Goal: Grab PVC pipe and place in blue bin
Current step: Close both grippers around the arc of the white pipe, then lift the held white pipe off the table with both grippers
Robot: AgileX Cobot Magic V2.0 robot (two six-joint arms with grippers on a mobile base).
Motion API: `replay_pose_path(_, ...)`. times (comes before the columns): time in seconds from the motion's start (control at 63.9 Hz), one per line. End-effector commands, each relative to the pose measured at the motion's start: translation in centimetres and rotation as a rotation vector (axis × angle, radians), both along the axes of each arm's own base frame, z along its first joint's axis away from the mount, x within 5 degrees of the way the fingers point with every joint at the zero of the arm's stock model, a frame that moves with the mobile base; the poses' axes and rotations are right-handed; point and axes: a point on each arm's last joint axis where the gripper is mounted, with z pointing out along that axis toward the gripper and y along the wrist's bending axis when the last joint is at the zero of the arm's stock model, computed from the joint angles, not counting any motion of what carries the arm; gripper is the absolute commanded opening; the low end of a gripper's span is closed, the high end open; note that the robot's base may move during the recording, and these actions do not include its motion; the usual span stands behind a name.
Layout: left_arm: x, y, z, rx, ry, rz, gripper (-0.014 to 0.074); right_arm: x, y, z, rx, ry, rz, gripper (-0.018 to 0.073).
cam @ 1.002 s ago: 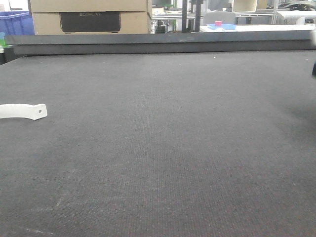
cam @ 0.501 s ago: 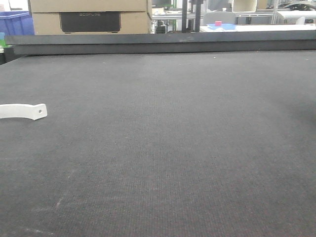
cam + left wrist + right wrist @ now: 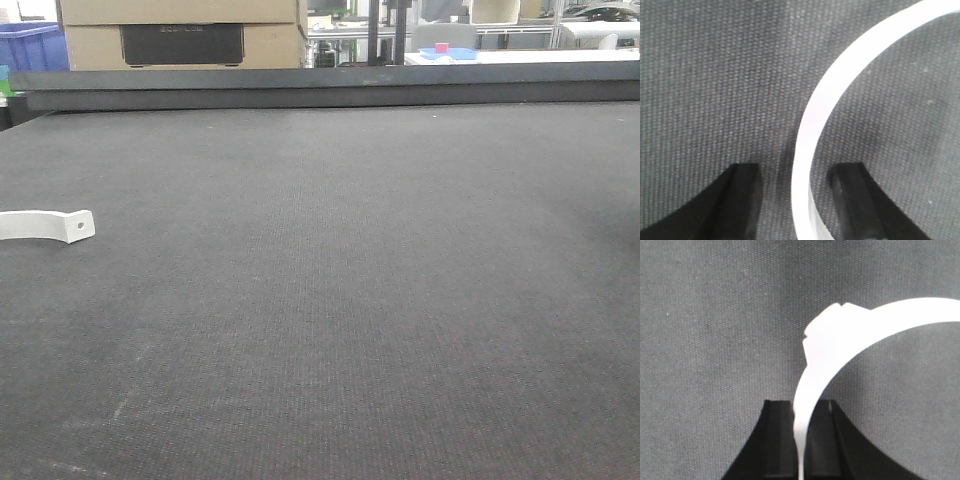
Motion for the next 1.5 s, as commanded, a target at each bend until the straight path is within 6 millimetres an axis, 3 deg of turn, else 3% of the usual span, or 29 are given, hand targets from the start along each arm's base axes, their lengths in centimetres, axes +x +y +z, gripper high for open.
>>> replay_pose_path(0.0, 0.2, 0.0, 0.2, 0.000, -0.016, 0.000, 0.0130, -0.1, -0.1, 0.5, -0.010, -0.025, 0.000, -0.0168)
replay_pose_path(0.125, 0.3, 0.0, -0.7, -0.004, 0.016, 0.001, -0.0031, -0.1, -0.1, 0.5, -0.011, -0.027, 0.000, -0.0168)
replay_pose_path(0.204, 0.4, 0.1, -1.5, -0.010, 0.057, 0.001, -0.0087, 0.0, -0.1, 0.5, -0.011, -0.029, -0.001, -0.0168)
replay_pose_path(0.313, 0.3, 0.1, -2.1, -0.014, 0.090, 0.002, -0.0111, -0.1, -0.1, 0.6, -0.012, -0.031, -0.001, -0.0168)
replay_pose_path(0.391, 0.2, 0.0, -1.3, -0.012, 0.077, 0.003, -0.0111, -0.2, -0.1, 0.7, -0.013, -0.037, -0.001, -0.0168)
replay_pose_path(0.579, -0.9, -0.2, 2.9, -0.002, -0.037, 0.008, -0.0111, -1.2, 0.1, 2.6, -0.033, -0.118, 0.002, -0.0168)
replay_pose_path(0.751, -3.6, -0.6, 8.8, 0.017, -0.227, 0.008, -0.0111, -2.6, 0.4, 5.3, -0.075, -0.272, 0.013, -0.0168)
replay_pose_path(1.002, -8.3, -1.6, 17.2, 0.047, -0.687, 0.002, -0.0111, -3.7, 0.6, 9.1, -0.151, -0.582, -0.008, -0.0168)
replay_pose_path(1.111, -10.2, -2.3, 19.6, 0.055, -0.920, -0.036, -0.0111, -4.4, 0.8, 10.1, -0.190, -0.754, -0.018, -0.0168)
replay_pose_path(1.284, -14.0, -2.8, 21.3, 0.109, -1.193, -0.051, -0.0111, -7.0, 1.7, 9.2, -0.232, -0.971, -0.023, -0.0168)
replay_pose_path(1.487, -18.6, -3.4, 20.7, 0.134, -1.330, -0.049, -0.0111, -11.0, 2.4, 6.9, -0.267, -1.130, -0.038, -0.0168)
